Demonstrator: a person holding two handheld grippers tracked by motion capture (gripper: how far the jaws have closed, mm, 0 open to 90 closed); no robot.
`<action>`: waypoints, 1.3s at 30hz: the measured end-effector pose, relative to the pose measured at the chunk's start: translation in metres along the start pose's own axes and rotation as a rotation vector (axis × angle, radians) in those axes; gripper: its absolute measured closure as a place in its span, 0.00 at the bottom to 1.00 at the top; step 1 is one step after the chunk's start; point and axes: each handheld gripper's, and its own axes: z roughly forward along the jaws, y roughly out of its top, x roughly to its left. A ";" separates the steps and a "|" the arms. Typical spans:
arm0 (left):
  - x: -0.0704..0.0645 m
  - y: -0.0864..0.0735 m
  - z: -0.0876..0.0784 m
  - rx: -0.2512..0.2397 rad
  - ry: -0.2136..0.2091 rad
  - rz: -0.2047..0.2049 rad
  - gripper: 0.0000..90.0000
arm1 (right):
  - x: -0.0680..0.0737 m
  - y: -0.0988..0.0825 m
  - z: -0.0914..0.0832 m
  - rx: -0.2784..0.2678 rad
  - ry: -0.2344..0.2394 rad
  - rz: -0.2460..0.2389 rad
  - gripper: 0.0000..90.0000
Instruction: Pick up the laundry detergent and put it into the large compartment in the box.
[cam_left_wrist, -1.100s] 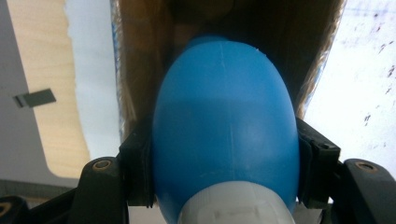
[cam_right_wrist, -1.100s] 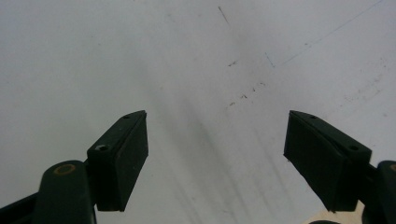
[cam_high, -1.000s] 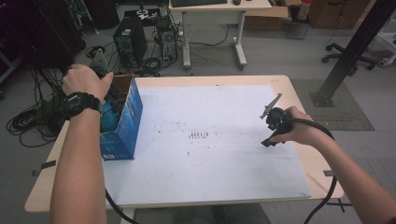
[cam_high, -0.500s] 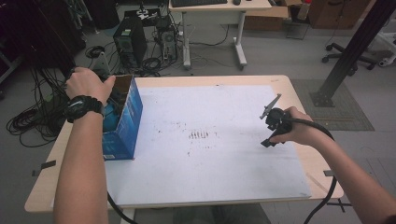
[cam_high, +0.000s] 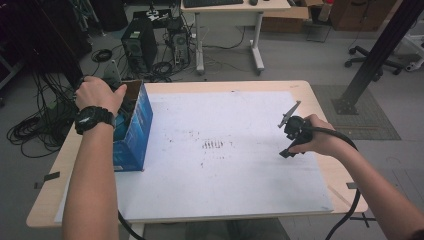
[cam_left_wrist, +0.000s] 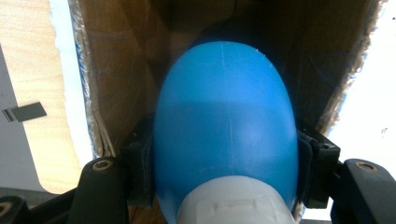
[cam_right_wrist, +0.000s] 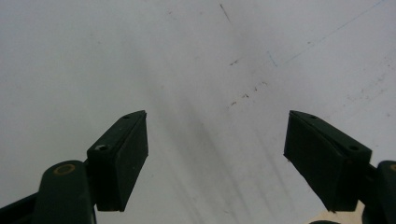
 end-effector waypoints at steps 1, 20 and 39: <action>0.000 0.000 0.001 -0.001 0.001 0.000 0.41 | 0.000 0.000 0.000 -0.001 0.000 0.000 0.24; 0.001 0.002 0.013 -0.014 -0.002 -0.001 0.41 | 0.001 0.001 0.003 0.011 0.003 -0.001 0.24; 0.001 0.001 0.010 -0.024 0.002 -0.011 0.39 | -0.001 -0.003 0.000 -0.001 0.002 0.008 0.24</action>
